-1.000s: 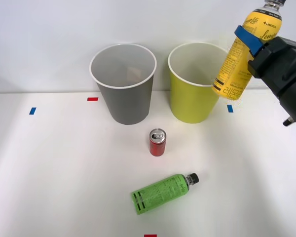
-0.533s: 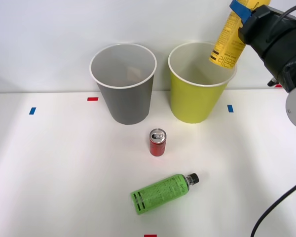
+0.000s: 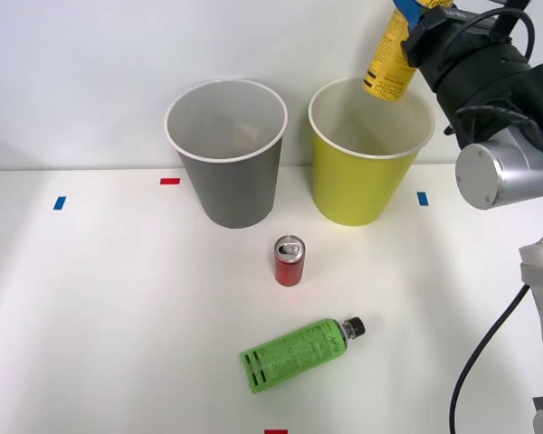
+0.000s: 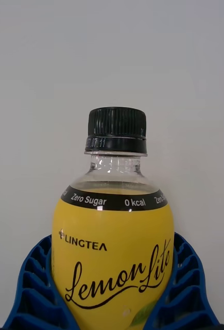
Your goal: Put cans in the gray bin, plastic bottles in the light green bin
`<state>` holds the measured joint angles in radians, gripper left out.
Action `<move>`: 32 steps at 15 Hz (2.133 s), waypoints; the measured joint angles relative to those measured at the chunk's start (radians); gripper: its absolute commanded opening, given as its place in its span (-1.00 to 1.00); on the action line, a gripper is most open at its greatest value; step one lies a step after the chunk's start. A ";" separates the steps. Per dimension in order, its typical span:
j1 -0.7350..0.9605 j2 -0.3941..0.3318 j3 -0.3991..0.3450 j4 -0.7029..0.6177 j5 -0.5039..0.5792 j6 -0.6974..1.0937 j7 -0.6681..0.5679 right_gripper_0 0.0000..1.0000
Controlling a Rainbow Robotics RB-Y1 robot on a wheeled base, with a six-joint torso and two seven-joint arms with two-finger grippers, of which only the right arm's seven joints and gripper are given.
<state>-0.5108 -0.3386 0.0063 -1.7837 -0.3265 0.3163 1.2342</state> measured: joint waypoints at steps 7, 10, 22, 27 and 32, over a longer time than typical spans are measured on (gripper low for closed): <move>-0.035 -0.032 0.057 0.125 0.062 -0.111 0.005 0.87; -0.034 -0.034 0.069 0.125 0.068 -0.111 -0.001 1.00; 0.466 -0.090 0.072 -0.283 0.110 -0.130 0.000 1.00; 0.815 -0.118 0.042 -0.479 0.224 -0.140 -0.007 1.00; 1.094 -0.089 0.026 -0.507 0.279 -0.313 -0.018 1.00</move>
<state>0.5834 -0.4277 0.0326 -2.2905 -0.0479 0.0032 1.2166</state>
